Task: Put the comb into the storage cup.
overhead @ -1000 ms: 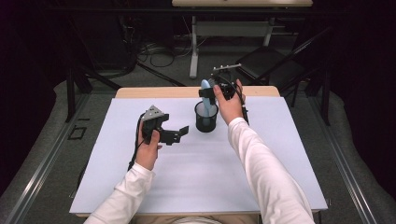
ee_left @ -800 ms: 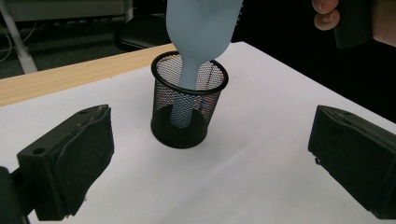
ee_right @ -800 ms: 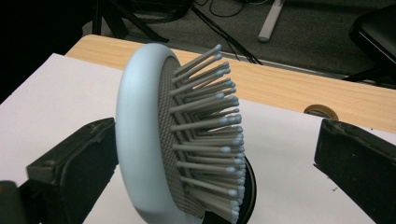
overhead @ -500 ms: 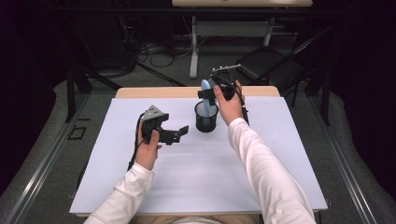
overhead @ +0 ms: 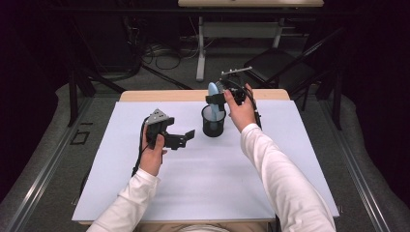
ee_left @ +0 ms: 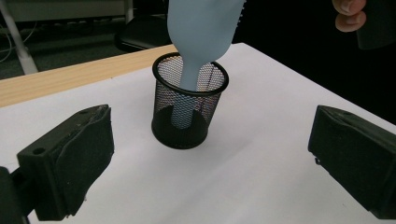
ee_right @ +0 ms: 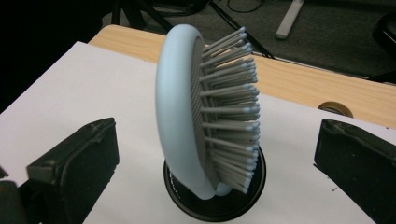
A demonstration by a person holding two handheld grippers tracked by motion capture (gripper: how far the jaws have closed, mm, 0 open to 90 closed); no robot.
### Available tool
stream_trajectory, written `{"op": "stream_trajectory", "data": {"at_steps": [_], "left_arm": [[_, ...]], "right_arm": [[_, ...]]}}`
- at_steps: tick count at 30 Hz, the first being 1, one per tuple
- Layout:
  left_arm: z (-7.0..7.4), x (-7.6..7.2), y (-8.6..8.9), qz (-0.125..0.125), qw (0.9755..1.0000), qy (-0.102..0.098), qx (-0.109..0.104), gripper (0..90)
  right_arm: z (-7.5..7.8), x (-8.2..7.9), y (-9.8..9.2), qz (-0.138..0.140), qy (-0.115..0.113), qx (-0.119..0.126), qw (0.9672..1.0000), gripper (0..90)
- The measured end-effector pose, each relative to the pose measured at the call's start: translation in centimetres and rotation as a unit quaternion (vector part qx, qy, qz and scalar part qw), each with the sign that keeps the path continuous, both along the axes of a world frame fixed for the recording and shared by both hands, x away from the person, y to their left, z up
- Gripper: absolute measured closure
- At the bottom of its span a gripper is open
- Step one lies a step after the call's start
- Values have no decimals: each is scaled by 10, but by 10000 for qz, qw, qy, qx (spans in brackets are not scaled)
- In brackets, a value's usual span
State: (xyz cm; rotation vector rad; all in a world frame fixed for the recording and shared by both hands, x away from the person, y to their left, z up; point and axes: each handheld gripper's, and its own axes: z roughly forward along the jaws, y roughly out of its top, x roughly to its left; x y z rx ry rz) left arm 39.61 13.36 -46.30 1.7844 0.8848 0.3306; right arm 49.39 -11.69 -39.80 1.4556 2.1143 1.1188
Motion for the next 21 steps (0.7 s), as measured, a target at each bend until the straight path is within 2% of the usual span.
{"op": "stream_trajectory", "data": {"at_steps": [21], "left_arm": [[2,0,3,0,10000,28,-51,5]], "right_arm": [[5,-14,-5,226,-94,43,9997,0]]}}
